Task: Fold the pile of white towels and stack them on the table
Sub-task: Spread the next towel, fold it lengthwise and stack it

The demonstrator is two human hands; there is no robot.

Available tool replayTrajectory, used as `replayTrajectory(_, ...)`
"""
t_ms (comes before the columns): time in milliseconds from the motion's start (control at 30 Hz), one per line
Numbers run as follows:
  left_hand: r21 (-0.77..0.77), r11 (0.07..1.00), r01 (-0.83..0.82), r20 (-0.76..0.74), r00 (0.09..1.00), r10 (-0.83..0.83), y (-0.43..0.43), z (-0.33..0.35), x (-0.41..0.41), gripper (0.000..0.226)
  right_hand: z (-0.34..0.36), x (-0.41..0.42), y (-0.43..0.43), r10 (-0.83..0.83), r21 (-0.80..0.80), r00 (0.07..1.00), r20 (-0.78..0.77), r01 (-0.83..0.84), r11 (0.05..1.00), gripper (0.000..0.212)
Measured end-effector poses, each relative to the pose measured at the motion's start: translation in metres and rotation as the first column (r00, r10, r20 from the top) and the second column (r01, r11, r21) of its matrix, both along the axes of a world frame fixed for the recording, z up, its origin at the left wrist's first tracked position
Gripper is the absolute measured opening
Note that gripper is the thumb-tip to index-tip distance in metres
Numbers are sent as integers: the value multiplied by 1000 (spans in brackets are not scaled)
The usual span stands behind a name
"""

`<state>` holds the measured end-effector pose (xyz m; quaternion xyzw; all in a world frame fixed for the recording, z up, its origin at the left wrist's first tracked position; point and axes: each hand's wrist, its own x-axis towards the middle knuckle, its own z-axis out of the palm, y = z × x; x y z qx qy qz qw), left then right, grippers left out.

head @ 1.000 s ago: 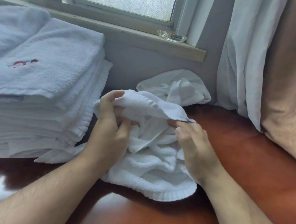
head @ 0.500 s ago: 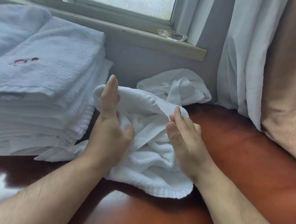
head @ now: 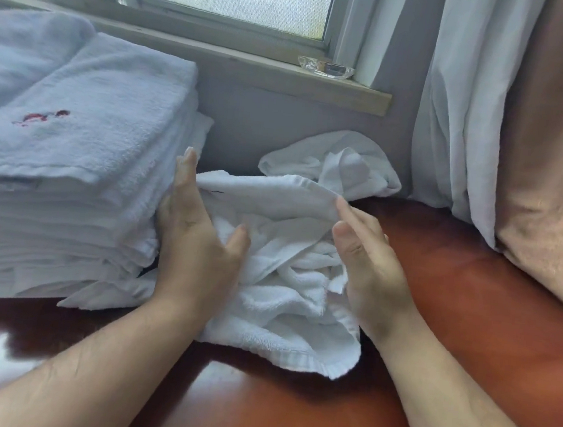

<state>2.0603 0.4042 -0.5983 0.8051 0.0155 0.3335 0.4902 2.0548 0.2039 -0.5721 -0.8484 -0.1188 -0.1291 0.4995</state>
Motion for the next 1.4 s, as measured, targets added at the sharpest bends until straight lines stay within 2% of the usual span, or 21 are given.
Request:
replayTrajectory(100,57,998,-14,-141,990,22,0,1,1,72,5,-1,-2,-50,190,997,56,38,981,53)
replayTrajectory(167,180,984,-7,-120,992,29,0,2,0,32,3,0,-4,-148,180,980,132,123,976,36)
replayTrajectory(233,200,980,-24,-64,997,37,-2,1,-2,15,2,1,-4,-242,107,942,235,222,969,29)
replayTrajectory(300,208,977,-44,-23,998,50,-4,3,-3,21,3,1,-5,-294,82,890,349,283,956,18)
replayTrajectory(333,207,978,-5,-54,998,17,-4,4,-3,38,4,0,-6,-304,90,872,384,292,952,14)
replayTrajectory(400,167,982,82,-163,985,-55,0,3,-1,70,5,-1,-7,-303,142,876,375,269,953,17)
replayTrajectory(433,130,986,101,-210,975,-73,2,3,-1,74,5,-1,-6,-291,181,894,341,241,953,18)
replayTrajectory(467,94,988,125,-243,965,-99,4,5,0,65,4,-1,-6,-287,216,906,312,227,950,17)
replayTrajectory(533,1,976,219,-215,953,-214,7,7,1,19,2,1,-8,-328,258,899,290,257,931,9)
replayTrajectory(600,-119,933,339,-145,924,-354,6,10,-4,52,0,2,-12,-384,315,887,257,298,901,9)
replayTrajectory(633,-188,899,395,-124,898,-421,5,12,-5,58,0,3,-14,-392,348,890,232,300,888,14)
replayTrajectory(700,-271,853,447,-130,861,-492,3,17,-9,55,-2,5,-16,-405,359,891,206,316,878,22)
replayTrajectory(833,-358,821,445,-170,833,-526,1,20,-11,40,-3,8,-16,-489,229,831,264,439,869,24)
replayTrajectory(933,-439,774,457,-164,806,-568,1,17,-12,61,-2,6,-16,-523,125,767,370,517,847,20)
replayTrajectory(1000,-444,775,450,-164,809,-564,2,15,-12,60,-1,4,-13,-513,75,744,428,537,840,15)
replayTrajectory(1067,-418,789,449,-187,808,-559,3,17,-12,62,1,2,-9,-478,2,762,437,531,847,11)
replayTrajectory(1133,-340,814,472,-226,799,-557,3,15,-10,76,2,0,-7,-441,-61,808,391,501,863,26)
replayTrajectory(1167,-294,827,479,-228,806,-547,2,14,-10,78,3,0,-7,-423,-80,842,335,473,878,43)
replayTrajectory(1267,-228,862,452,-128,864,-487,-1,13,-11,60,7,-1,-14,-231,-47,973,6,231,972,104)
replayTrajectory(1333,-242,882,405,-69,899,-432,-2,14,-9,58,4,-2,-24,-32,-85,989,-145,20,996,119)
replayTrajectory(1400,-185,923,338,-60,933,-354,-1,13,-5,67,1,-1,-31,20,-189,977,-213,-62,980,123)
